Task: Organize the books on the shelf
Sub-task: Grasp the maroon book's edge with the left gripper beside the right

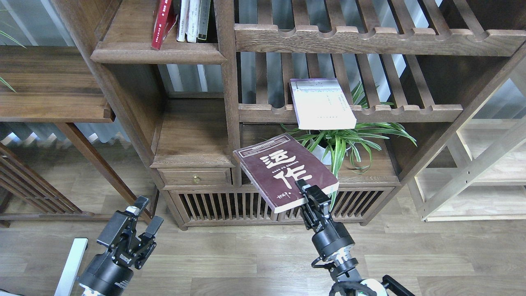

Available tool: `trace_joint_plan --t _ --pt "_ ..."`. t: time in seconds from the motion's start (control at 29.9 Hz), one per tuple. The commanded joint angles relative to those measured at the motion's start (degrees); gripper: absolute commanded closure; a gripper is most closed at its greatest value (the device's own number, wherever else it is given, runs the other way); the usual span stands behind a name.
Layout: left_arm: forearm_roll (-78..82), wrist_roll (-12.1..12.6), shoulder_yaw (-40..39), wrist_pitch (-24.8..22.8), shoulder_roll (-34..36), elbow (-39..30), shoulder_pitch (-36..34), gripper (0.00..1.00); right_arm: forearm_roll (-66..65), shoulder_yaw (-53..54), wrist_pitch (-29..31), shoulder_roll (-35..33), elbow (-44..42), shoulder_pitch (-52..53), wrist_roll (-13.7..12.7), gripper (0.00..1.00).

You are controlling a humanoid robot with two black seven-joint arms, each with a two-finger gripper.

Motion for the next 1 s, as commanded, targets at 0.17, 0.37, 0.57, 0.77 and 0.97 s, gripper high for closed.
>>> trace_joint_plan --t 0.17,0.37,0.57,0.77,0.97 --pt "-3.1 0.0 0.41 0.0 0.21 -2.22 -0.01 0.02 -0.79 -3.63 0.0 0.17 3.84 -0.44 -0.08 0.86" --pt "-3.02 0.0 2.17 0.0 0.39 -1.78 -0.01 0.02 -4.22 -6.97 0.0 0.34 4.19 -1.5 -0.08 0.85" --pt "-3.02 0.0 3.58 0.0 0.74 -1.34 -0.1 0.01 -6.42 -9.51 0.0 0.34 4.28 -1.07 -0.17 0.85" --pt "-2.93 0.0 4.02 0.0 0.74 -0.9 -0.19 0.01 -6.42 -10.84 0.0 0.34 4.54 0.61 -0.26 0.85" --pt "-2.75 0.0 4.11 0.0 0.74 0.24 -0.27 0.01 -6.42 -13.65 0.0 0.34 4.81 1.22 -0.17 0.85"
